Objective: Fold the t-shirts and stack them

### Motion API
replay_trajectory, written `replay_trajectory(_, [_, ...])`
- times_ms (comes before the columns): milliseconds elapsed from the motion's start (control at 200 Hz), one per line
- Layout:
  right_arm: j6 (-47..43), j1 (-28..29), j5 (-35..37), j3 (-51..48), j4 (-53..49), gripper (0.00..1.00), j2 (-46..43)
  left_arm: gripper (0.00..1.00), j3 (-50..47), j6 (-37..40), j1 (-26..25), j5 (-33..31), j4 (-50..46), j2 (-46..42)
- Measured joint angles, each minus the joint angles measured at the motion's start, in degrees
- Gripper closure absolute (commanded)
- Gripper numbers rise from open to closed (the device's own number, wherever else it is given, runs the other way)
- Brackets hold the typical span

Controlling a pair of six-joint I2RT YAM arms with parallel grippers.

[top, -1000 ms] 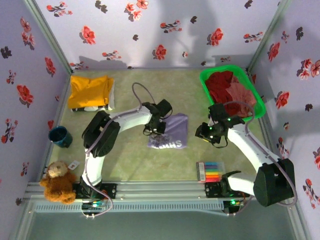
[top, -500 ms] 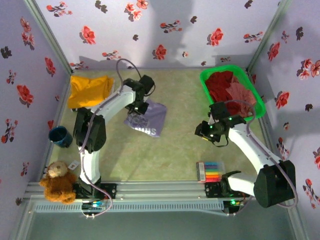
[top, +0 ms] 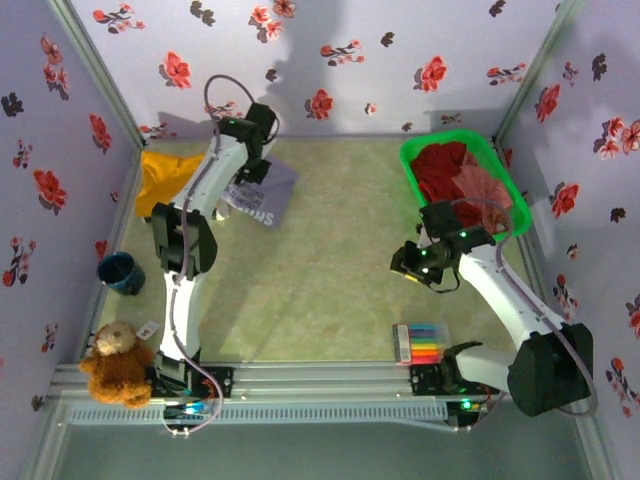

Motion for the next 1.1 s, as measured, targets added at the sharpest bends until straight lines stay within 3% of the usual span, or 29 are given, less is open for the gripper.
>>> replay_trajectory(140, [0.46,0.00,0.00,0.00,-0.92,0.61,-2.08,1.00,8.28,1.14,4.04,1.70,-2.08,3.04])
replay_trajectory(365, [0.83,0.00,0.00,-0.02,-2.73,0.58,-4.55,1.00,17.92,1.44,10.34,9.51,-4.46,6.60])
replay_trajectory(500, [1.27,0.00,0.09,-0.02,-3.67,0.49,-4.68,1.00,19.04,-0.35,13.09,13.75,-6.14,6.67])
replay_trajectory(760, [1.79,0.00,0.17,-0.02,-3.61,0.46,-4.44,1.00,19.12,-7.67,18.88,25.16,-7.65,6.47])
replay_trajectory(1100, [1.84,0.00,0.13,-0.02,-2.25,0.44,-2.16,1.00,19.21,-9.51,21.62,32.02,-9.73,2.10])
